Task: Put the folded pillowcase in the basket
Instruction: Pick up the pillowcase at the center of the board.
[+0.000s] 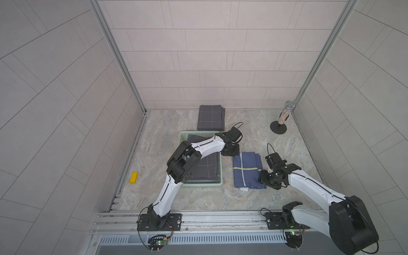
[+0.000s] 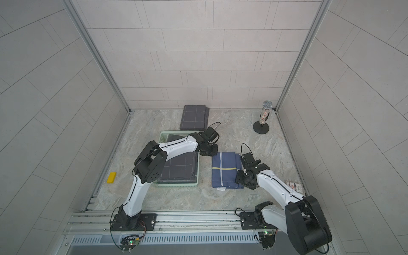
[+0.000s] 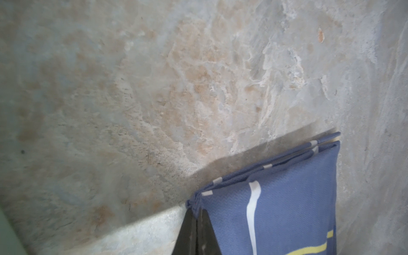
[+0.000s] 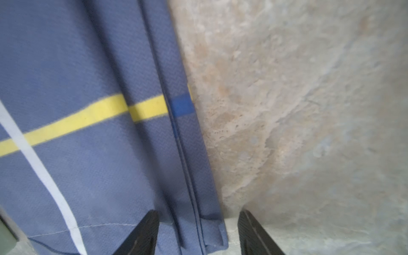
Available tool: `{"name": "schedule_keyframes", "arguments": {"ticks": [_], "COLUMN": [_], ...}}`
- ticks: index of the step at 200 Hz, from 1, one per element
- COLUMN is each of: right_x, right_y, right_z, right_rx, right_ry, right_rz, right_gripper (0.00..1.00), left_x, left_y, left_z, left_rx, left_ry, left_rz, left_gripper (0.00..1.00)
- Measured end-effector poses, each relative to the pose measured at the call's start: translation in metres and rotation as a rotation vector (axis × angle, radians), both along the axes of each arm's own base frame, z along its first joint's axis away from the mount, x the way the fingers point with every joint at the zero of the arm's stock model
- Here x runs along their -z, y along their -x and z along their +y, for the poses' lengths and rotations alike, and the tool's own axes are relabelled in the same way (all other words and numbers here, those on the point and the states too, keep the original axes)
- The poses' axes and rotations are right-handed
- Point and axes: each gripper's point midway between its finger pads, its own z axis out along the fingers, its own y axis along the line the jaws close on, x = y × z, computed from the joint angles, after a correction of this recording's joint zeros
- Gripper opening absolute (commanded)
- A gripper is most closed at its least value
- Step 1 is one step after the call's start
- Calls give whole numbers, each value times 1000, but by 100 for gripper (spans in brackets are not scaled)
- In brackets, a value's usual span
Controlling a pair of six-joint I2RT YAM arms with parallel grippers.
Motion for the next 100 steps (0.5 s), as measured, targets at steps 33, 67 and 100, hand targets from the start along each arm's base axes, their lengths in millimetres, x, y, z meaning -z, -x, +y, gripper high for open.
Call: {"name": "schedule_keyframes", "arguments": {"ticks": [33, 67, 100], "right_x": [0, 3, 4], "right_y": [4, -3, -4], "right_z": [1, 7, 14], "right_rx": [3, -14, -22], "right_ry": [-18, -35, -70], "right_rz": [-20, 9, 20], "right_gripper": [54, 31, 1], "left_x": [0, 0, 2], "left_y": [0, 1, 3], "left_z": [0, -1, -2], "left_rx": [0, -5, -9], "left_ry": [1, 10, 17], "left_rz": [1, 7, 22], "left_gripper": [0, 0, 0]}}
